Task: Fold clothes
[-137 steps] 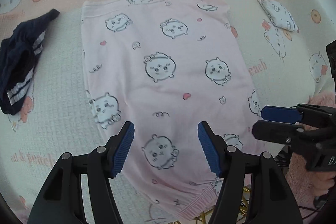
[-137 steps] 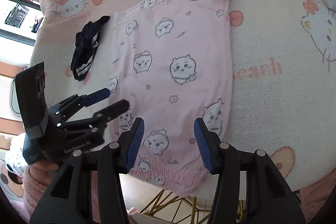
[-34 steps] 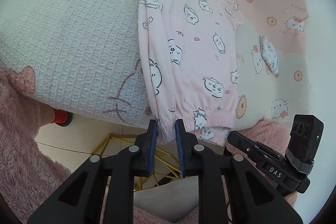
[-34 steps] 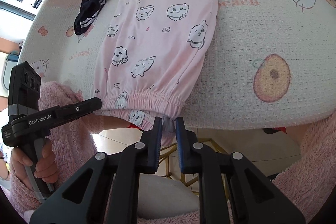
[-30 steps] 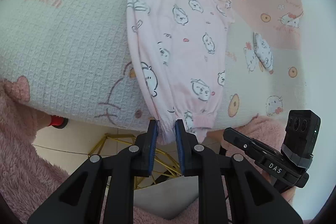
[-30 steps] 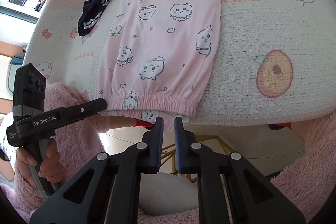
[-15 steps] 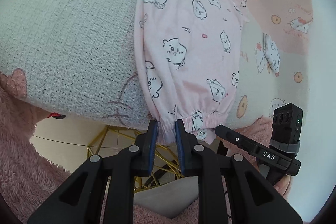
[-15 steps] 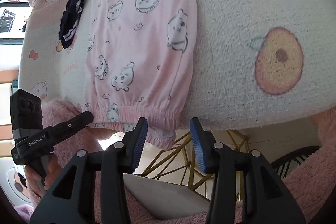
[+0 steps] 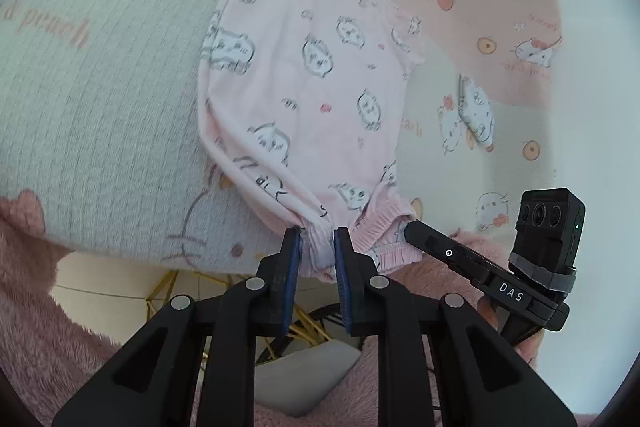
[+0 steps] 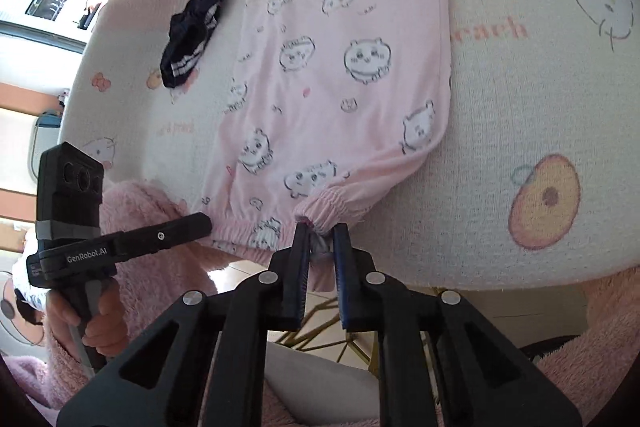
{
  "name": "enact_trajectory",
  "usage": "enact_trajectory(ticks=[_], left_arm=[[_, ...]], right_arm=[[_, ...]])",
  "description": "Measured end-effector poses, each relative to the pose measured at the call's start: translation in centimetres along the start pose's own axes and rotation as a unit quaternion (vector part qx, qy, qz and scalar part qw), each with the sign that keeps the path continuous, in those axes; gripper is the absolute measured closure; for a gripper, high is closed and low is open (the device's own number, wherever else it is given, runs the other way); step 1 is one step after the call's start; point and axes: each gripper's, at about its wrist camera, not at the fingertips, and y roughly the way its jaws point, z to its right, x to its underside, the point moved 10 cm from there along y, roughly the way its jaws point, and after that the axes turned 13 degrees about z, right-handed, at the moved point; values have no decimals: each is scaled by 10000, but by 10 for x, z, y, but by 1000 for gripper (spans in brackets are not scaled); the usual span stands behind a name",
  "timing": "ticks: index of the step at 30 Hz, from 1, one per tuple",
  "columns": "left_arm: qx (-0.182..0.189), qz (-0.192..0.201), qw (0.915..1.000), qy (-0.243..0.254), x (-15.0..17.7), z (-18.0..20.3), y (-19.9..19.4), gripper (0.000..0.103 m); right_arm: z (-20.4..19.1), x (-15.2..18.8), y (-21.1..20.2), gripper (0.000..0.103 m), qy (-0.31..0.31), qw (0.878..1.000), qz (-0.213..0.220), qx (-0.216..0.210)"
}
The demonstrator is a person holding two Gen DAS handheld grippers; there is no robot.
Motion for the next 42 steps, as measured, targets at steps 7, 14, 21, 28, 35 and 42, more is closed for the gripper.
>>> enact_trajectory(ticks=[7, 14, 21, 28, 35, 42], left_arm=[[-74, 358, 9993, 13, -105, 18, 19, 82], [-634, 599, 9778, 1904, -121, 10, 9, 58], [-799, -5, 9494, 3037, -75, 4, 51, 58], [-836, -191, 9501, 2999, -52, 2, 57, 89], [-443, 392, 9553, 2898, -78, 36, 20, 93], [-396, 735, 9535, 2896, -163, 67, 35, 92]], right_arm=[[-7, -106, 11, 92, -244, 9957, 855, 255], [3, -103, 21, 56, -1237, 9874, 629, 762], [35, -40, 50, 50, -1823, 9775, 104, 1056], [33, -32, 70, 64, -1996, 9727, 238, 1161], [11, -65, 42, 90, -2114, 9695, 718, 1008], [-11, -154, 43, 90, -2141, 9629, 1259, 1052]])
